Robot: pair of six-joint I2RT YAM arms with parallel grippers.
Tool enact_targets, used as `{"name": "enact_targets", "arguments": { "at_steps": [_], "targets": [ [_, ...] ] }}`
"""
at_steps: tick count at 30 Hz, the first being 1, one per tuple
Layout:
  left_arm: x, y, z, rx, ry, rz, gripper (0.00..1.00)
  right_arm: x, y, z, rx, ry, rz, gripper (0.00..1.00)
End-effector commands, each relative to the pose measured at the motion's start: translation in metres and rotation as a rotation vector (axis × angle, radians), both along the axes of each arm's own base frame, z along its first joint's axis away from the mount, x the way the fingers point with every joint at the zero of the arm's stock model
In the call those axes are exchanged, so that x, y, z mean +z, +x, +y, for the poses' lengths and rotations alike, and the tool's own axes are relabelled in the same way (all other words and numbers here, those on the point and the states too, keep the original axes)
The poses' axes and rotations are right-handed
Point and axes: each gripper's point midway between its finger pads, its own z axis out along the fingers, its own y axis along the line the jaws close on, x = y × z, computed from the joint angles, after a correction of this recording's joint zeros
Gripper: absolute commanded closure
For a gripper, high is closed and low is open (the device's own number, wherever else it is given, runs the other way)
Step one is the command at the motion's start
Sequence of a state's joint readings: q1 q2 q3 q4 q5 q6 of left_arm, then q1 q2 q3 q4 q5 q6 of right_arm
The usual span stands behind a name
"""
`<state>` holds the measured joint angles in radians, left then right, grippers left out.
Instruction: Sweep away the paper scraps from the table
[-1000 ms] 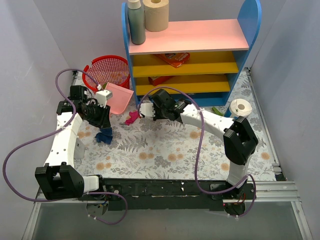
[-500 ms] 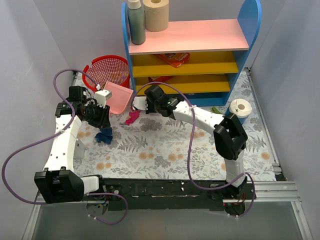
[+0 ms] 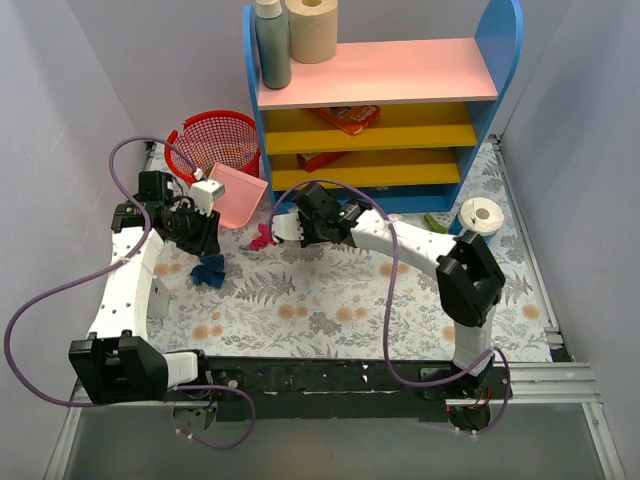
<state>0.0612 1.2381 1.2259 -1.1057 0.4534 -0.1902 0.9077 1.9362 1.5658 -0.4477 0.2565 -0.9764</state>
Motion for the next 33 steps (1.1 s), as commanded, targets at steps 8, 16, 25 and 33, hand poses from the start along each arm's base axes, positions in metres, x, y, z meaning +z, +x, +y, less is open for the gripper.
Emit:
{"name": "enact_targets", "arguments": {
  "at_steps": [8, 16, 25, 33],
  "targets": [
    [0.014, 0.021, 0.007, -0.047, 0.053, -0.07, 1.0, 0.082, -0.106, -0.043, 0.143, 0.127, 0.237, 0.99],
    [0.015, 0.016, 0.006, 0.007, 0.028, -0.036, 1.0, 0.126, -0.116, 0.042, 0.026, 0.542, 0.504, 0.99],
    [0.039, 0.007, 0.033, 0.289, 0.091, -0.119, 1.0, 0.118, -0.102, 0.119, -0.177, 0.757, 0.813, 0.99],
    [0.052, -0.008, 0.045, 0.355, 0.139, -0.164, 1.0, 0.089, -0.039, 0.132, -0.656, 0.917, 0.856, 0.99]
  ]
}}
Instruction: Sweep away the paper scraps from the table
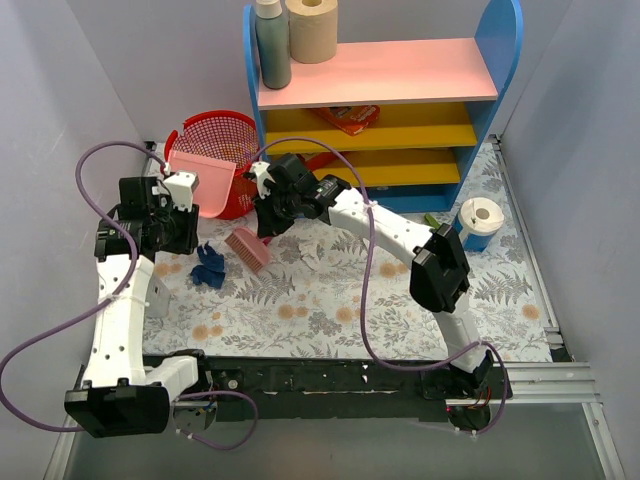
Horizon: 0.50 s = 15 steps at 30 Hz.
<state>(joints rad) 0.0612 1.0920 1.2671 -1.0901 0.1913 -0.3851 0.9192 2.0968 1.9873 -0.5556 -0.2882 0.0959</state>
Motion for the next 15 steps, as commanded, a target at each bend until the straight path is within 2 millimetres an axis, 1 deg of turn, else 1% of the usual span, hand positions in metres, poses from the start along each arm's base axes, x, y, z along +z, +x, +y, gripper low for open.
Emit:
{"name": "enact_targets", "arguments": {
  "at_steps": [1, 2, 3, 6, 7, 8, 9, 10, 11, 13, 14, 15],
  "targets": [
    [0.01, -0.005, 0.008, 0.054, 0.021, -0.029, 1.0, 0.028, 0.047, 0.002, -0.325, 0.098, 0.075, 0.99],
    [0.009, -0.006, 0.008, 0.053, 0.021, -0.026, 1.0, 0.026, 0.053, -0.004, -0.387, 0.091, 0.103, 0.99],
    [0.009, -0.007, 0.008, 0.055, 0.024, -0.024, 1.0, 0.015, 0.058, -0.011, -0.44, 0.061, 0.116, 0.99],
    [0.01, -0.006, 0.006, 0.05, 0.016, -0.023, 1.0, -0.002, 0.066, -0.029, -0.545, 0.021, 0.174, 0.99],
    [0.01, -0.006, 0.005, 0.045, 0.01, -0.023, 1.0, -0.014, 0.065, -0.038, -0.569, -0.013, 0.194, 0.99],
    [0.011, -0.005, 0.005, 0.044, 0.009, -0.023, 1.0, -0.021, 0.063, -0.043, -0.589, -0.03, 0.213, 0.99],
    [0.01, -0.003, 0.004, 0.04, 0.004, -0.019, 1.0, -0.022, 0.064, -0.049, -0.597, -0.028, 0.239, 0.99],
    [0.01, -0.002, 0.004, 0.039, 0.003, -0.019, 1.0, -0.036, 0.06, -0.056, -0.6, -0.056, 0.267, 0.99],
    [0.01, -0.001, 0.003, 0.034, 0.001, -0.018, 1.0, -0.039, 0.059, -0.061, -0.605, -0.063, 0.278, 0.99],
    [0.011, 0.002, 0.002, 0.028, -0.003, -0.018, 1.0, -0.04, 0.064, -0.079, -0.641, -0.079, 0.28, 0.99],
    [0.012, 0.003, 0.001, 0.02, -0.009, -0.02, 1.0, -0.051, 0.061, -0.091, -0.658, -0.114, 0.296, 0.99],
    [0.012, 0.005, 0.0, 0.017, -0.011, -0.022, 1.0, -0.046, 0.064, -0.105, -0.68, -0.112, 0.292, 0.99]
  ]
}}
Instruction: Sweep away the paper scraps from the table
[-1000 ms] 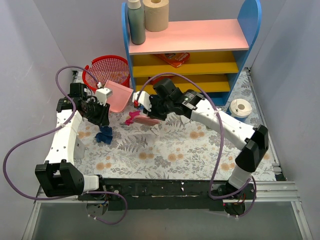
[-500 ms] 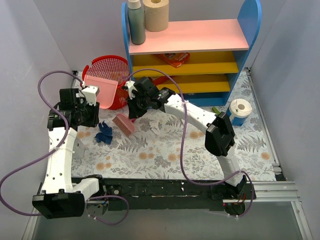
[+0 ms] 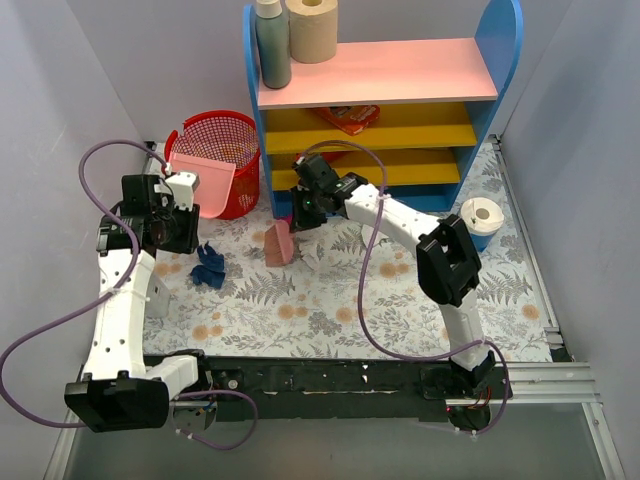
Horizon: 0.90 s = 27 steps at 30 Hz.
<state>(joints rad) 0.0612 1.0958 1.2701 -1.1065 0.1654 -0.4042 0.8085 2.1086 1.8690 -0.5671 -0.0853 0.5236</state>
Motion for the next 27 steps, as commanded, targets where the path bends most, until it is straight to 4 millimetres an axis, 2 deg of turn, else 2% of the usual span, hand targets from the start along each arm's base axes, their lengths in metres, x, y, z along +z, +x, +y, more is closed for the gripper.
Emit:
{"name": "enact_targets", "arguments": {
  "at_steps": [1, 2, 3, 4, 5, 6, 8, 12, 14, 15, 17, 18, 21, 22, 23, 24, 26, 27],
  "targets": [
    [0.013, 0.01, -0.004, -0.019, -0.018, -0.041, 1.0, 0.008, 0.011, -0.058, -0.14, -0.045, 0.025, 0.99],
    [0.013, 0.011, -0.005, -0.03, -0.022, -0.042, 1.0, -0.006, 0.004, -0.074, -0.149, -0.08, 0.056, 0.99],
    [0.012, 0.011, -0.006, -0.034, -0.022, -0.041, 1.0, 0.003, 0.007, -0.09, -0.171, -0.071, 0.048, 0.99],
    [0.008, 0.013, -0.006, -0.038, -0.023, -0.037, 1.0, 0.001, 0.005, -0.1, -0.175, -0.079, 0.055, 0.99],
    [0.006, 0.014, -0.007, -0.043, -0.025, -0.035, 1.0, -0.014, 0.001, -0.121, -0.188, -0.117, 0.081, 0.99],
    [0.005, 0.014, -0.008, -0.049, -0.028, -0.033, 1.0, -0.004, -0.003, -0.132, -0.188, -0.113, 0.065, 0.99],
    [-0.002, 0.015, -0.009, -0.065, -0.029, -0.02, 1.0, -0.006, -0.012, -0.153, -0.145, -0.138, 0.06, 0.99],
    [-0.012, 0.015, -0.01, -0.098, -0.022, -0.005, 1.0, 0.003, -0.047, -0.185, 0.005, -0.183, -0.019, 0.99],
    [-0.019, 0.015, -0.011, -0.122, -0.015, 0.002, 1.0, 0.011, -0.06, -0.187, 0.083, -0.161, -0.044, 0.99],
    [-0.021, 0.016, -0.012, -0.133, -0.017, 0.008, 1.0, 0.026, -0.066, -0.186, 0.135, -0.13, -0.097, 0.99],
    [-0.025, 0.014, -0.017, -0.193, -0.021, 0.017, 1.0, 0.041, -0.072, -0.186, 0.183, -0.101, -0.149, 0.99],
    [-0.03, 0.012, -0.019, -0.222, -0.025, 0.042, 1.0, 0.058, -0.075, -0.184, 0.231, -0.071, -0.205, 0.99],
    [-0.044, 0.0, -0.027, -0.392, -0.02, 0.114, 1.0, 0.101, -0.065, -0.181, 0.294, -0.048, -0.373, 0.99],
    [-0.052, -0.02, -0.034, -0.467, -0.045, 0.191, 1.0, 0.117, -0.06, -0.179, 0.306, -0.046, -0.43, 0.99],
    [-0.058, -0.025, -0.031, -0.612, 0.026, 0.185, 1.0, 0.125, -0.056, -0.18, 0.324, -0.054, -0.473, 0.99],
    [-0.071, -0.034, -0.029, -0.66, 0.052, 0.225, 1.0, 0.13, -0.054, -0.181, 0.34, -0.067, -0.505, 0.99],
    [-0.083, -0.044, -0.021, -0.81, 0.145, 0.255, 1.0, 0.138, -0.051, -0.185, 0.402, -0.109, -0.592, 0.99],
    [-0.09, -0.049, -0.019, -0.841, 0.16, 0.286, 1.0, 0.138, -0.043, -0.194, 0.373, -0.163, -0.619, 0.99]
  ]
}}
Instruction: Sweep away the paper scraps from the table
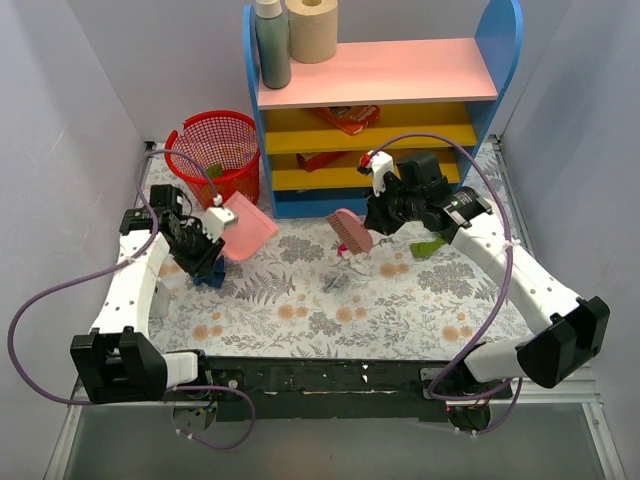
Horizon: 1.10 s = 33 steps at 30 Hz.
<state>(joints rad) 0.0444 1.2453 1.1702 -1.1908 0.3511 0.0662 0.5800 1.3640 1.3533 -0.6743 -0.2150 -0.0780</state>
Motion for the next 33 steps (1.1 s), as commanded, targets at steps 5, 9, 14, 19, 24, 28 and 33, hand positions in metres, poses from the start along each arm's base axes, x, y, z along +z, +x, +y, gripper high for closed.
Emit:
{"name": "enact_targets", "arguments": {
  "at_steps": [5, 9, 14, 19, 24, 28, 33],
  "targets": [
    [-0.043, -0.035, -0.024, -0.548, 0.15, 0.18, 1.0, 0.018, 0.016, -0.026, 0.153, -0.194, -0.288, 0.99],
    [-0.071, -0.027, -0.05, -0.527, 0.177, 0.252, 0.98, 0.01, 0.002, -0.032, 0.205, -0.212, -0.287, 0.99],
    [-0.106, -0.04, -0.08, -0.498, 0.128, 0.343, 0.92, 0.01, -0.005, -0.041, 0.185, -0.22, -0.301, 0.99],
    [-0.111, -0.016, -0.119, -0.408, -0.004, 0.183, 0.84, -0.009, -0.013, -0.043, 0.152, -0.203, -0.233, 0.99],
    [-0.122, -0.013, -0.128, -0.343, -0.058, 0.123, 0.59, -0.011, -0.007, -0.036, 0.151, -0.192, -0.216, 0.99],
    [-0.127, -0.018, -0.126, -0.337, -0.068, 0.086, 0.54, -0.007, 0.001, -0.032, 0.147, -0.192, -0.218, 0.99],
    [-0.124, -0.025, -0.129, -0.346, -0.107, 0.047, 0.57, -0.009, 0.0, -0.032, 0.148, -0.194, -0.215, 0.99]
  ]
}}
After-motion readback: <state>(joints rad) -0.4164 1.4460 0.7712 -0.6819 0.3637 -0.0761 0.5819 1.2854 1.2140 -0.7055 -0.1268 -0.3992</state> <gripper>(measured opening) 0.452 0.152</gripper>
